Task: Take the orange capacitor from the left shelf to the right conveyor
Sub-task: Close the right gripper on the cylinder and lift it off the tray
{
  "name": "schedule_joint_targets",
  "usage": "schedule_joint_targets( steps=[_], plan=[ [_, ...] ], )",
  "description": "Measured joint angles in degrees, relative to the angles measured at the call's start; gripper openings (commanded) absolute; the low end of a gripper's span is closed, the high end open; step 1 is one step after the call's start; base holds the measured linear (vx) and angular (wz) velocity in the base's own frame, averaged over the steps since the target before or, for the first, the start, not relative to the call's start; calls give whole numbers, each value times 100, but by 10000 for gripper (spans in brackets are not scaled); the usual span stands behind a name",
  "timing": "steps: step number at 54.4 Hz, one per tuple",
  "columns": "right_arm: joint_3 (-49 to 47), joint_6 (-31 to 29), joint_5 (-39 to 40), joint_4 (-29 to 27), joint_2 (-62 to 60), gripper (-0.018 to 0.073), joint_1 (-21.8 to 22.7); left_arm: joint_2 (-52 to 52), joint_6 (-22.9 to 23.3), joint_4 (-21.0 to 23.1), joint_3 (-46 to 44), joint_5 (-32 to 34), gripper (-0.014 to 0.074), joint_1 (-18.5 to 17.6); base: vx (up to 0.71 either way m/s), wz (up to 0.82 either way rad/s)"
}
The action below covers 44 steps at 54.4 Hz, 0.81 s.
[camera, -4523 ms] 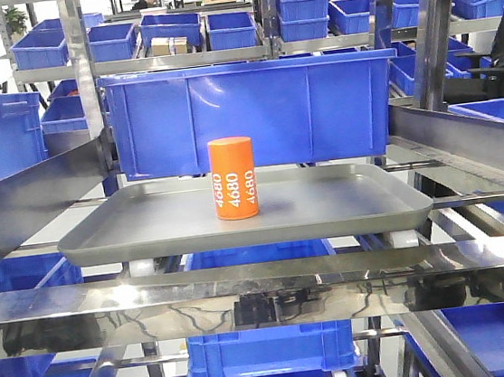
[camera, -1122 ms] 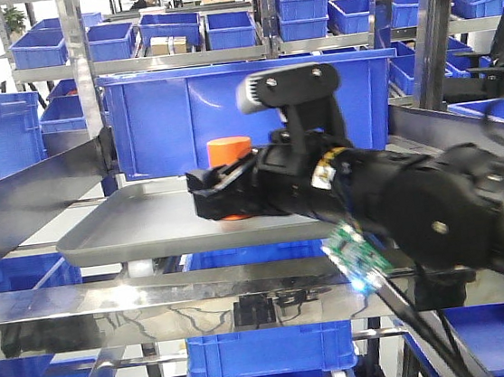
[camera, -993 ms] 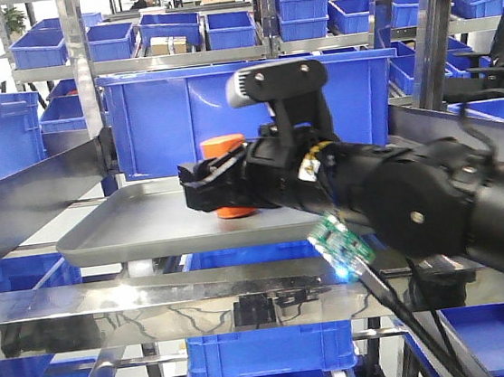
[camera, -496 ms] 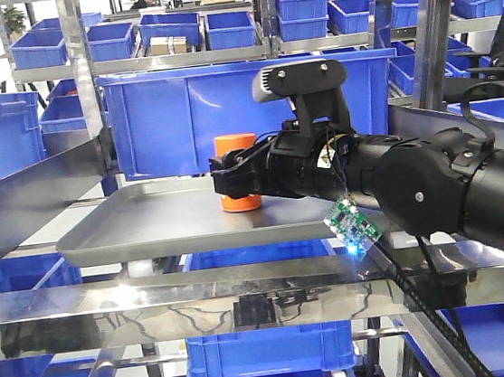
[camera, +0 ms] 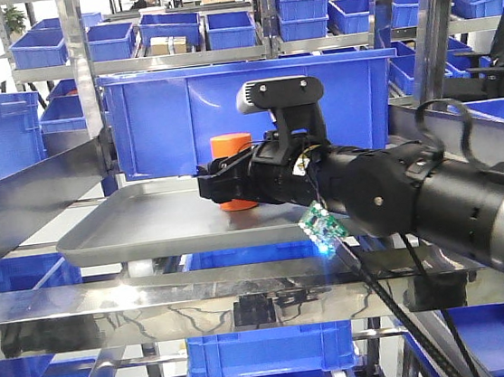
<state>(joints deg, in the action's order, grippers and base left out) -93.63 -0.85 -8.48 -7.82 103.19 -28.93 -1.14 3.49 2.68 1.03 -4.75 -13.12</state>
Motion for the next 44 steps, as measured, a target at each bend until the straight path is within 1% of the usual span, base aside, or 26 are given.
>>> schedule_joint_targets(
  steps=[1,4,8,10,11,12,24,34,39,44],
  plan=[
    [-2,0,0,0,8,414,0,0,0,0,0,0,-6,0,0,0],
    [-9,0,-31,0,15,287,0,0,0,0,0,0,-6,0,0,0],
    [-33,0,-115,0,7,106,0,0,0,0,0,0,-6,0,0,0],
    [-33,-6,-196,0,-22,2,0,0,0,0,0,0,-6,0,0,0],
    [-33,-37,-717,44,-321,-13,0,0,0,0,0,0,-6,0,0,0],
    [-33,-54,-914,97,-414,-11,0,0,0,0,0,0,-6,0,0,0],
    [-23,-77,-1829,728,-1564,-9,0,0,0,0,0,0,-6,0,0,0],
    [77,-62,-3018,1113,-2865,-8,0,0,0,0,0,0,-6,0,0,0],
    [645,-56,-3162,1170,-3563,-8,0,0,0,0,0,0,-6,0,0,0],
    [1653,2,-2894,1176,-4431,-8,0,0,0,0,0,0,-6,0,0,0]
  ],
)
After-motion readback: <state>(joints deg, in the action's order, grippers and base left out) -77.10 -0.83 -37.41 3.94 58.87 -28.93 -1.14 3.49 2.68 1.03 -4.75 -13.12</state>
